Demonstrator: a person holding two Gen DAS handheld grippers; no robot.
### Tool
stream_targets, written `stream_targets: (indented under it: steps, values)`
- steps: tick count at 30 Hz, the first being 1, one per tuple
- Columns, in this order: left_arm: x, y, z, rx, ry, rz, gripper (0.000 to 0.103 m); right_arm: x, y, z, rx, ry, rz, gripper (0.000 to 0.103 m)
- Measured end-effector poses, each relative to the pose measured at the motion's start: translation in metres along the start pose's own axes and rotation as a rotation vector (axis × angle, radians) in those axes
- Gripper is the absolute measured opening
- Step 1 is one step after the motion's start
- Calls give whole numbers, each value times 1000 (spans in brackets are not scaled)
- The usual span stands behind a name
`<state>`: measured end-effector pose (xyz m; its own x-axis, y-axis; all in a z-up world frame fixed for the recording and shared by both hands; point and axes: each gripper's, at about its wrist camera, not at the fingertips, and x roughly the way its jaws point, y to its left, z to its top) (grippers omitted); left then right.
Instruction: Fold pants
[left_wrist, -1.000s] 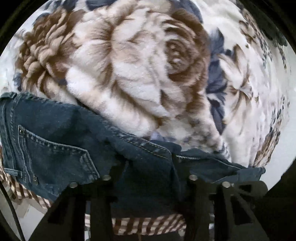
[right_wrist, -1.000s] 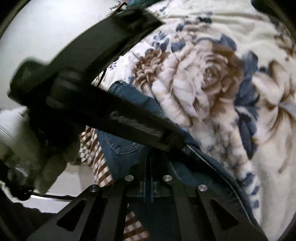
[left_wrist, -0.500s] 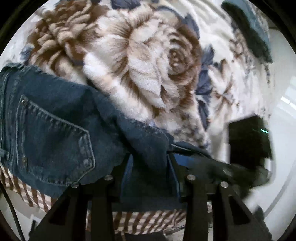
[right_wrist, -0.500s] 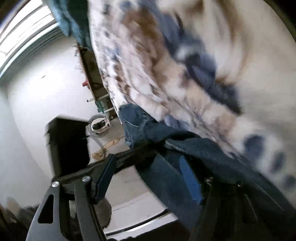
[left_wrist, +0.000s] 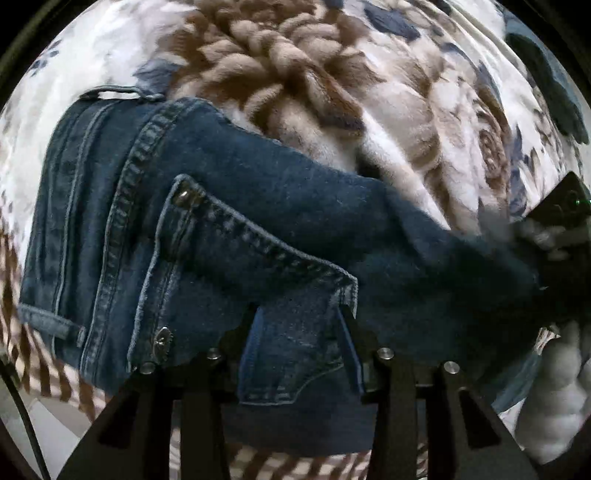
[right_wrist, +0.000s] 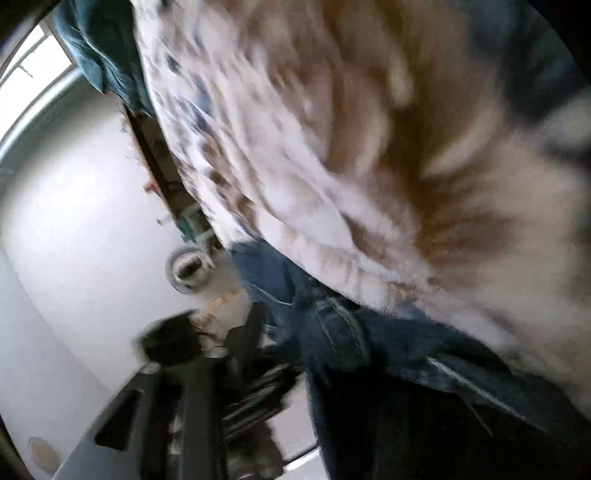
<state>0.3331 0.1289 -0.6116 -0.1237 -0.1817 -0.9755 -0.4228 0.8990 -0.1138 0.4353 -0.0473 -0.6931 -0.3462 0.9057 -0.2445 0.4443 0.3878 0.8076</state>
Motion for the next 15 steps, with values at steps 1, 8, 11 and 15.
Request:
stream_targets:
  steps: [1,8,11,15]
  values:
    - [1,-5,-1,16,-1,10,38,-9,-5,-1,36,-26,25,32]
    - [5,-7,-2,22,-2,0,38,15,-8,5,46,3,-71,38]
    - [4,-4,-3,35,3,-2,37,31,2,12,39,-4,-184,22]
    - [5,7,-3,41,2,-34,37,7,8,0,77,-71,-130,13]
